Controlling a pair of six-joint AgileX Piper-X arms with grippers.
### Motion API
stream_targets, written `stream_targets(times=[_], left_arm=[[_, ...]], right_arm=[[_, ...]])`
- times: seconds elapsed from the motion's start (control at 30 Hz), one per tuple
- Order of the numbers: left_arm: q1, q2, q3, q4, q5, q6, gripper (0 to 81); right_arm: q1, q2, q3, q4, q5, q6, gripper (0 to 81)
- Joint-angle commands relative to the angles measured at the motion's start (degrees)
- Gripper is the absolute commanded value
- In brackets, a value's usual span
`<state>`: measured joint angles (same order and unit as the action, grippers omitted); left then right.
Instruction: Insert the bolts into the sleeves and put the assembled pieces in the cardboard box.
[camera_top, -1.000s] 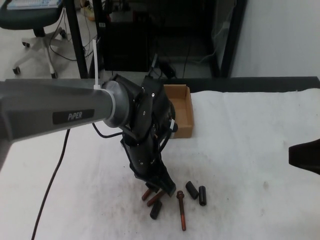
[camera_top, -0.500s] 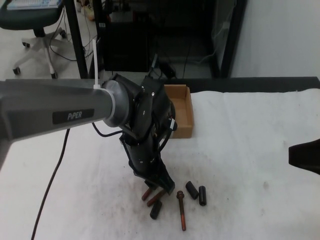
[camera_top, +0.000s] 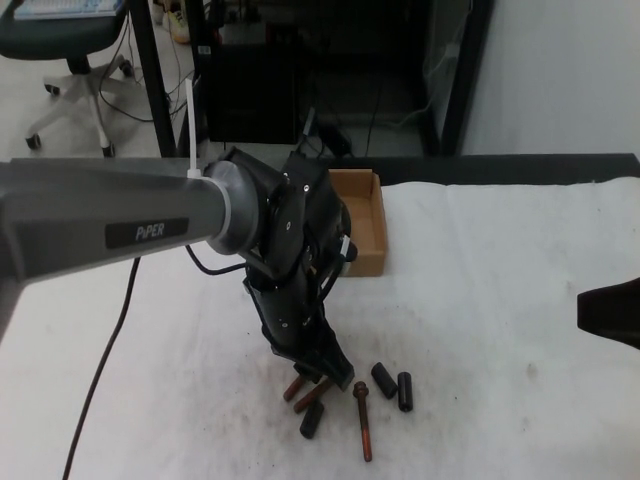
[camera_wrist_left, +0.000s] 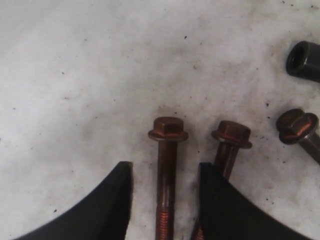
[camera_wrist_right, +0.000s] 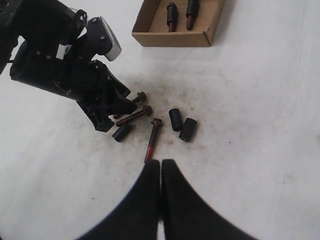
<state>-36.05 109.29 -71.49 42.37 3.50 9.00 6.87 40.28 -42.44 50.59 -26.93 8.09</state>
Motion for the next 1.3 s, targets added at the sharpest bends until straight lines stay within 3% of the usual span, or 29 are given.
stream_targets(times=[0.0, 0.63, 0.7, 0.83, 1.13, 1.27], left_arm=[[-0.2, 0.0, -0.5, -0.7, 0.1, -0.1, 39.3], [-0.2, 2.7, -0.5, 1.3, 0.2, 0.0, 35.1], [-0.2, 2.7, -0.5, 1.0, 0.2, 0.0, 29.9], [-0.2, 2.7, -0.5, -0.9, 0.2, 0.0, 0.5], [0.2, -3.5, -0.5, -6.5, -0.4, -9.0, 0.3], [0.7, -12.1, -0.5, -9.4, -6.1, -10.2, 0.3]], right_arm=[[-0.1, -0.5, -0.1, -0.7, -0.5, -0.3, 0.8], [-0.1, -0.5, -0.1, -0.7, -0.5, -0.3, 0.8], [-0.1, -0.5, -0.1, -0.7, -0.1, -0.3, 0.8], [-0.1, -0.5, 0.0, -0.7, 0.1, -0.3, 0.8], [-0.1, 0.1, 2.8, -0.9, -0.2, 0.0, 0.8], [-0.1, 3.9, 2.9, -2.4, -3.8, 0.1, 0.8]])
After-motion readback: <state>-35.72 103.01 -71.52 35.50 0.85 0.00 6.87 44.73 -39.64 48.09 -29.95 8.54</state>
